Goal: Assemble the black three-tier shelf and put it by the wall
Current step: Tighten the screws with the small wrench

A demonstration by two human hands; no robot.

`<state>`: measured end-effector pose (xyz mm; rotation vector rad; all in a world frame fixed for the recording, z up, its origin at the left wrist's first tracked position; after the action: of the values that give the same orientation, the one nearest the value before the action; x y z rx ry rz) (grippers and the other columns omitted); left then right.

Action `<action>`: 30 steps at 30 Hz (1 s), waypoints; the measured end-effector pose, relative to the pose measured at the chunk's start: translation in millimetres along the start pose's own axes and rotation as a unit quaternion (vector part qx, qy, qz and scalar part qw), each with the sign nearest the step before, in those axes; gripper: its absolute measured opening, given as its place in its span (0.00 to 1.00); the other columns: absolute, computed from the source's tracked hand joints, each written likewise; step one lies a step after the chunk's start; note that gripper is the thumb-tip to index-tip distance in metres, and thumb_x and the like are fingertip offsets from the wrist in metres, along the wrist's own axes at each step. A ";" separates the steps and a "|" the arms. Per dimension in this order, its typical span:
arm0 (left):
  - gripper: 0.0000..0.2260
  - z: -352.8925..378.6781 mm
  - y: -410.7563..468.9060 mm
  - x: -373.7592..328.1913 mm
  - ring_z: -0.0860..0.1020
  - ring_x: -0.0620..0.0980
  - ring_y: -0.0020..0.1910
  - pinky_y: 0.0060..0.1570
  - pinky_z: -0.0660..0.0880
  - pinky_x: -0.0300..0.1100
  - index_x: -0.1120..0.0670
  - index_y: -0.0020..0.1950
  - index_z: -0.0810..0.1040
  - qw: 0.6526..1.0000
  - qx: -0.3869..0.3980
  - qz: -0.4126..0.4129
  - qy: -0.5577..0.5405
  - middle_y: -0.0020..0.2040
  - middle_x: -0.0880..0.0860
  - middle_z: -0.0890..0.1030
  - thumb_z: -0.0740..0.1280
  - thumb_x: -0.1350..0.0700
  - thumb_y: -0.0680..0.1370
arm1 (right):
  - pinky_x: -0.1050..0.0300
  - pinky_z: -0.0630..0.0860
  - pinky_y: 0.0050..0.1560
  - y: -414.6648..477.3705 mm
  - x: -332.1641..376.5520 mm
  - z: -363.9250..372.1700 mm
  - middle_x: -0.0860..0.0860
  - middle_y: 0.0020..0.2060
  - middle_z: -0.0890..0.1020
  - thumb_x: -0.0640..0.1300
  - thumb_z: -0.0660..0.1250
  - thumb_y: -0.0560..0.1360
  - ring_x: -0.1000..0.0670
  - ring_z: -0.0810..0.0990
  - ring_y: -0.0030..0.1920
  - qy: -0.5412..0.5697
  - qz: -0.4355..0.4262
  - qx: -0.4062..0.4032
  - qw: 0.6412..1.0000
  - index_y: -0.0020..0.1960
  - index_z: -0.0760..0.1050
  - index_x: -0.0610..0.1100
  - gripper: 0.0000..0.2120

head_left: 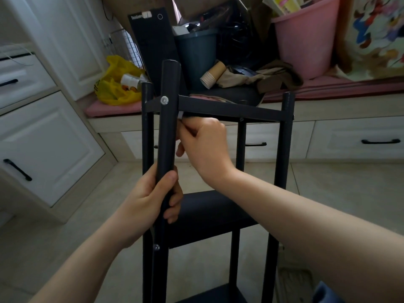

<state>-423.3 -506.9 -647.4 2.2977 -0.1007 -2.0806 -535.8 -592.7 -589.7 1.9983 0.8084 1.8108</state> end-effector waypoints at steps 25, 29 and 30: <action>0.11 -0.6 0.4 1.0 0.67 0.48 0.25 0.27 0.70 0.40 0.49 0.44 0.73 0.999 -0.002 -0.027 -0.022 0.32 0.53 0.68 0.62 0.42 0.77 | 0.65 0.70 0.28 2.1 -17.2 -0.3 0.47 0.30 0.79 0.39 0.61 0.81 0.60 0.72 0.23 0.014 0.095 0.121 0.988 0.40 0.76 0.38 0.13; 0.12 1.1 0.1 0.8 0.67 0.49 0.25 0.27 0.70 0.41 0.50 0.46 0.73 0.999 0.004 -0.029 -0.030 0.32 0.53 0.69 0.63 0.42 0.76 | 0.71 0.66 0.25 5.3 -8.0 -8.6 0.51 0.27 0.76 0.37 0.60 0.81 0.61 0.72 0.22 0.044 0.085 0.102 0.990 0.35 0.74 0.41 0.16; 0.12 1.0 0.0 1.0 0.67 0.49 0.25 0.27 0.71 0.41 0.51 0.47 0.72 0.999 0.004 -0.029 -0.031 0.32 0.54 0.68 0.63 0.42 0.76 | 0.71 0.66 0.26 5.6 -7.3 -9.8 0.52 0.26 0.76 0.37 0.60 0.81 0.61 0.73 0.21 0.054 0.087 0.097 0.990 0.35 0.74 0.42 0.16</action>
<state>-424.2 -506.9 -648.5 2.2690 -0.0450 -2.1831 -544.6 -602.8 -590.9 2.1669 0.8967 2.0227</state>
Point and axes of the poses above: each hand's wrist, its own y-axis towards the middle knuckle, its own z-axis out of the palm, x = y × z, the point moved 6 cm from there along y, towards the middle knuckle
